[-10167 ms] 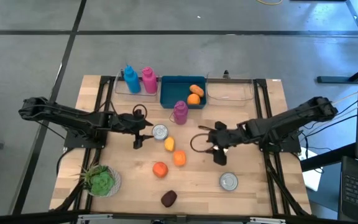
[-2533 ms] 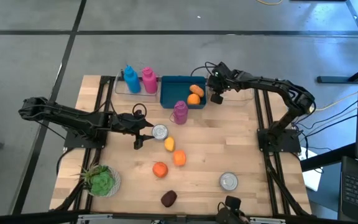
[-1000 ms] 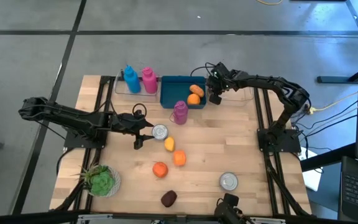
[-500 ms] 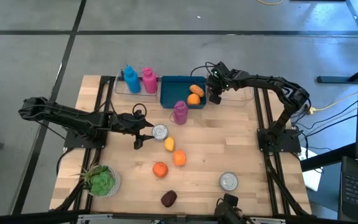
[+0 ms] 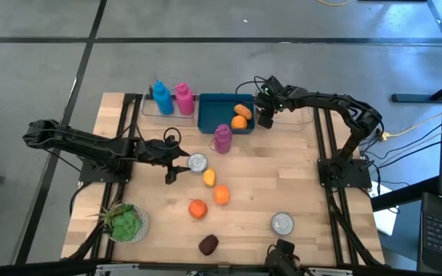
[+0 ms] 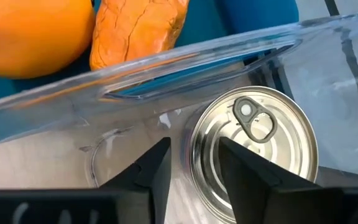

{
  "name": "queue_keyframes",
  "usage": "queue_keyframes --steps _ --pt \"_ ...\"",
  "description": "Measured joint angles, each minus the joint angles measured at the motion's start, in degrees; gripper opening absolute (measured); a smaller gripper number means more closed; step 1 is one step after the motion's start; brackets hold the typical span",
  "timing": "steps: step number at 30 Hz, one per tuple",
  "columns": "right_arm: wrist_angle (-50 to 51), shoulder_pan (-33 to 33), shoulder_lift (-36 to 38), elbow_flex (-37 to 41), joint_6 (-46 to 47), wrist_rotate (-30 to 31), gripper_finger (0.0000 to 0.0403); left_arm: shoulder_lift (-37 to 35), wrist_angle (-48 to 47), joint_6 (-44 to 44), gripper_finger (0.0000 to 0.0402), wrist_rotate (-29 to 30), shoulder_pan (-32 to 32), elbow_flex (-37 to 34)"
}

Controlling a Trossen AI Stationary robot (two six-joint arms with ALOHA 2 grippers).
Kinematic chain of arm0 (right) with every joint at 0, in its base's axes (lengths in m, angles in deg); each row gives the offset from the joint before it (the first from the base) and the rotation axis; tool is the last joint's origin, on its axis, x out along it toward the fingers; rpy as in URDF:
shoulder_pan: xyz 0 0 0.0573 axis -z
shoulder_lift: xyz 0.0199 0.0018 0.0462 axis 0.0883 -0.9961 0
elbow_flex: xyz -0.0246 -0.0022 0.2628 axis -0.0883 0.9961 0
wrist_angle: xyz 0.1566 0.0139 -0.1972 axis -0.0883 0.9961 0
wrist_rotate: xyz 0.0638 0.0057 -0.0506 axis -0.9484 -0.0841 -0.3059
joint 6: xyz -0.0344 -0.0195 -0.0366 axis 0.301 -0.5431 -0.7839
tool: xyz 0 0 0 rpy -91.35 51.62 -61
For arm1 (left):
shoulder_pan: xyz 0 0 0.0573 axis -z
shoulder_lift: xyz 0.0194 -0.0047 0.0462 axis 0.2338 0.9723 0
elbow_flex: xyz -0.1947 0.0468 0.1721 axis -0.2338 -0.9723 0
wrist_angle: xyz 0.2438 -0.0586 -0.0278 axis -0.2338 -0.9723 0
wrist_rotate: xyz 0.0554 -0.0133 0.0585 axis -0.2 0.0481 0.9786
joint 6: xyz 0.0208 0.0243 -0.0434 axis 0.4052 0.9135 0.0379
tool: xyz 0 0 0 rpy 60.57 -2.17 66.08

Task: Pick & Place Food Item
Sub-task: Put the purple bottle into the left transparent bin

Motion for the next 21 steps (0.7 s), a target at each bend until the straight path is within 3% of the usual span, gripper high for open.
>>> queue_keyframes --steps 7,10,21 --pt "1.29 -0.02 0.15 -0.04 0.73 0.14 0.0144 -0.01 0.0 0.0 0.0265 0.0 0.01 0.0" --pt "3.09 -0.15 1.43 -0.04 1.54 2.95 0.0144 -0.01 0.0 -0.01 0.0265 0.0 0.01 0.0" --pt "6.95 -2.43 17.07 -0.07 5.32 3.23 0.0144 -0.01 0.0 0.0 0.0265 0.0 0.0 0.0"
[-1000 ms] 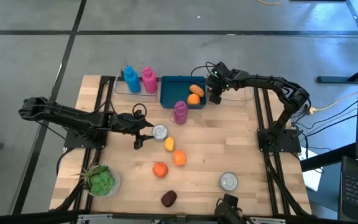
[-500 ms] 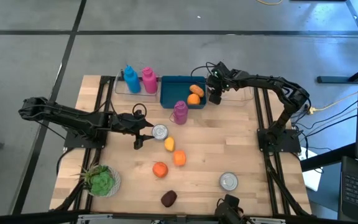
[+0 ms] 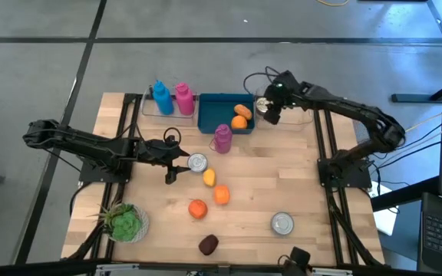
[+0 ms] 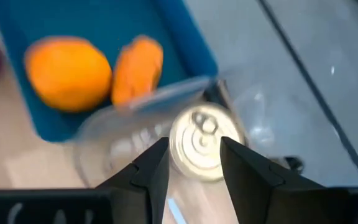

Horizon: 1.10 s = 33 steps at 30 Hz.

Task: Pick & Place Food Item
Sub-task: Put the purple bottle into the left transparent bin

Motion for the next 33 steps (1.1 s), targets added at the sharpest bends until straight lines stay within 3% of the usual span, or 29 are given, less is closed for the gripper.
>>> queue_keyframes --steps 5,10,22,28,33 --pt "-1.12 -0.71 8.75 0.0 3.9 -3.79 0.0144 0.0 0.0 0.0 0.0265 0.0 0.0 0.0" --pt "-7.08 -1.77 17.13 2.59 9.05 -11.52 0.0144 -0.88 0.03 0.02 0.0265 -0.05 0.02 0.0" --pt "-39.09 -9.93 35.16 29.01 24.87 -18.77 0.0144 -8.56 -0.37 3.98 0.0265 -0.08 -0.26 -0.06" --pt "-56.83 -18.6 38.3 39.03 29.05 -17.31 0.0144 -15.44 2.43 4.2 0.0265 -0.61 -2.67 -2.83" --pt "-62.27 -26.28 37.94 43.2 29.27 -11.95 0.0144 -20.26 5.66 3.53 0.0265 -3.65 -3.84 -5.45"
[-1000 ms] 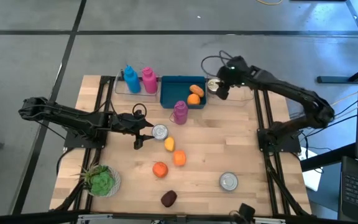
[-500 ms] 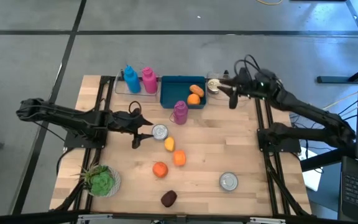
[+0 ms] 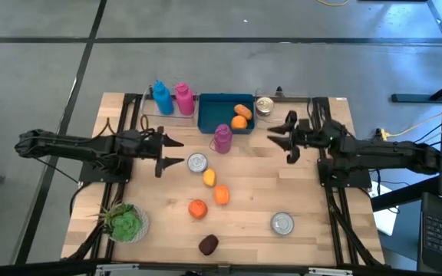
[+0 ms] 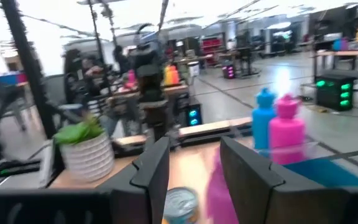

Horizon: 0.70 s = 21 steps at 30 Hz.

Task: Pick & Place Food Item
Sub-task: Put the purple bottle into the left transparent bin

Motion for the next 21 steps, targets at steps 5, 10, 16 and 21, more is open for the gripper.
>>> queue_keyframes --steps 5,10,16,21 --pt "-3.19 -9.06 -2.98 1.15 -1.18 6.18 0.0144 -3.04 2.87 1.31 0.0265 -0.94 -0.11 -2.41" --pt "-8.06 -16.63 -8.61 1.15 -3.75 14.05 0.0144 -3.94 3.5 2.62 0.0265 -0.73 -0.88 -2.73" --pt "-16.03 -20.58 -17.89 1.15 -2.8 17.59 0.0144 -3.87 3.47 3.59 0.0265 -0.61 -2.31 -2.73" --pt "-26.23 -21.08 -26.71 0.98 -1.11 17.59 0.0144 -3.85 3.47 5.97 0.0265 -0.41 -2.96 -2.73"
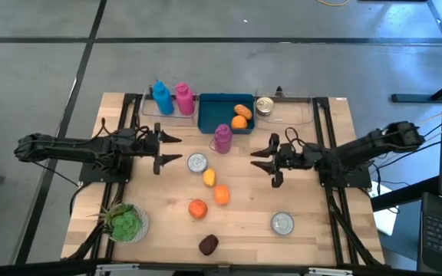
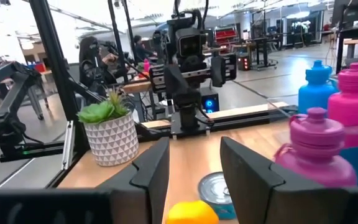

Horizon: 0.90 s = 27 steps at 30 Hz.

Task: Pick & Place Food Item
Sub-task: Put the purple bottle into the left transparent bin

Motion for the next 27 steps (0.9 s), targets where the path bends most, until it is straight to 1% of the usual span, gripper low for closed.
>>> queue_keyframes --steps 5,11,15,18,22,25,27 --pt "-6.51 0.02 -9.38 -3.06 -0.55 0.0 0.0144 0.02 0.0 0.97 0.0265 0.82 -0.01 0.0" --pt "-6.26 0.02 -21.07 -12.56 -3.37 0.0 0.0144 0.02 -0.02 -1.82 0.0265 0.92 -0.01 -0.02" --pt "-4.38 0.04 -27.06 -19.24 -4.81 -0.51 0.0144 0.58 -0.1 -2.62 0.0265 0.46 0.18 0.0" --pt "-0.94 -0.09 -29.6 -23.54 -4.9 -0.83 0.0144 1.76 -0.11 -3.32 0.0265 -0.78 0.18 -0.01" --pt "4.32 -0.44 -30.75 -27.65 -4.94 -2.49 0.0144 3.99 -0.11 -4.17 0.0265 -0.83 0.22 -0.02" --pt "8.01 -0.74 -30.81 -29.71 -4.9 -2.01 0.0144 5.96 -0.07 -4.59 0.0265 -0.83 0.23 -0.02" --pt "9.98 -1.06 -30.81 -30.6 -4.94 -0.66 0.0144 7.33 0.06 -5.13 0.0265 -0.83 0.23 -0.02"
